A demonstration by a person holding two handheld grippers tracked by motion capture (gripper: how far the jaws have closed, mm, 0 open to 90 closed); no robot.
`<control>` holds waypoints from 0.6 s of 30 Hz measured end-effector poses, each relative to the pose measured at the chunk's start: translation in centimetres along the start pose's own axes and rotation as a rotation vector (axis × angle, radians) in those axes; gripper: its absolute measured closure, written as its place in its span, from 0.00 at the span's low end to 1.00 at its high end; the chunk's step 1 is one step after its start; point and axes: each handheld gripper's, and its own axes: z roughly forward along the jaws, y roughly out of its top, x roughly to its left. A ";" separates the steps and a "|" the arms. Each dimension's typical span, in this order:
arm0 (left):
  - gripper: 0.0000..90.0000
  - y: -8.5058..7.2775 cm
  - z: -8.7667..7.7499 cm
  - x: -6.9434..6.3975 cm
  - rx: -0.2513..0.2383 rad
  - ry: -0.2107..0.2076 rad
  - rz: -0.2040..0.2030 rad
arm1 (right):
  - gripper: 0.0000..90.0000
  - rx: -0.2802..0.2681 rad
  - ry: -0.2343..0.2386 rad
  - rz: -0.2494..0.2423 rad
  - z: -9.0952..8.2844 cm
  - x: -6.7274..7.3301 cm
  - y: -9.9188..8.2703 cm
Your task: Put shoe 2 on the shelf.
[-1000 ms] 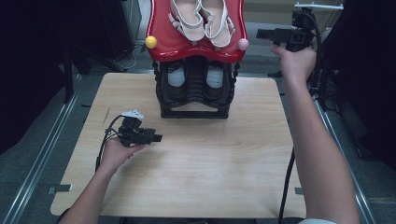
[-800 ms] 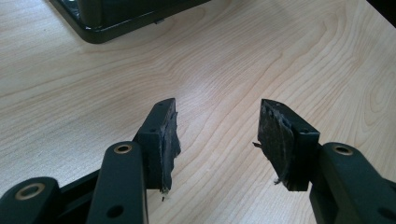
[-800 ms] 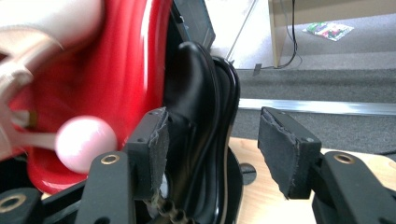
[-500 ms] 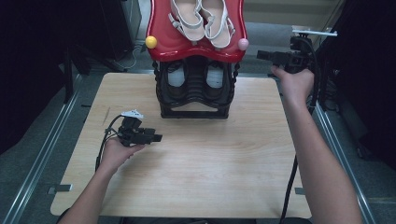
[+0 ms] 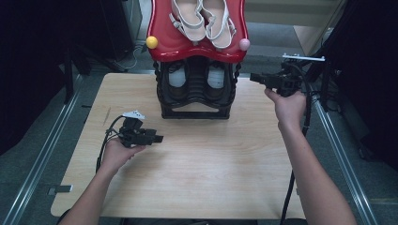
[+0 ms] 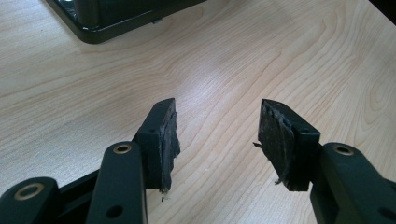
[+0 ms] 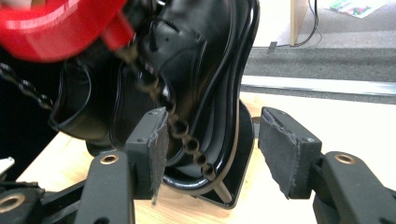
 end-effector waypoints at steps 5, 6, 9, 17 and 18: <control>0.52 0.0 0.0 0.0 0.000 -0.003 -0.007 | 0.49 0.012 0.016 -0.018 0.1 0.3 -1.8; 0.52 0.0 0.0 0.0 0.000 -0.003 -0.007 | 0.49 0.014 0.015 -0.026 0.2 0.4 -2.2; 0.52 0.0 0.1 0.0 0.004 -0.003 -0.004 | 0.49 0.021 0.033 -0.021 0.5 0.3 -3.7; 0.52 0.0 0.1 0.0 0.009 -0.003 -0.002 | 0.49 0.027 0.070 0.010 0.8 -0.2 -7.6; 0.52 0.0 0.2 0.0 0.010 0.000 -0.001 | 0.49 0.031 0.072 0.013 0.7 -0.2 -8.1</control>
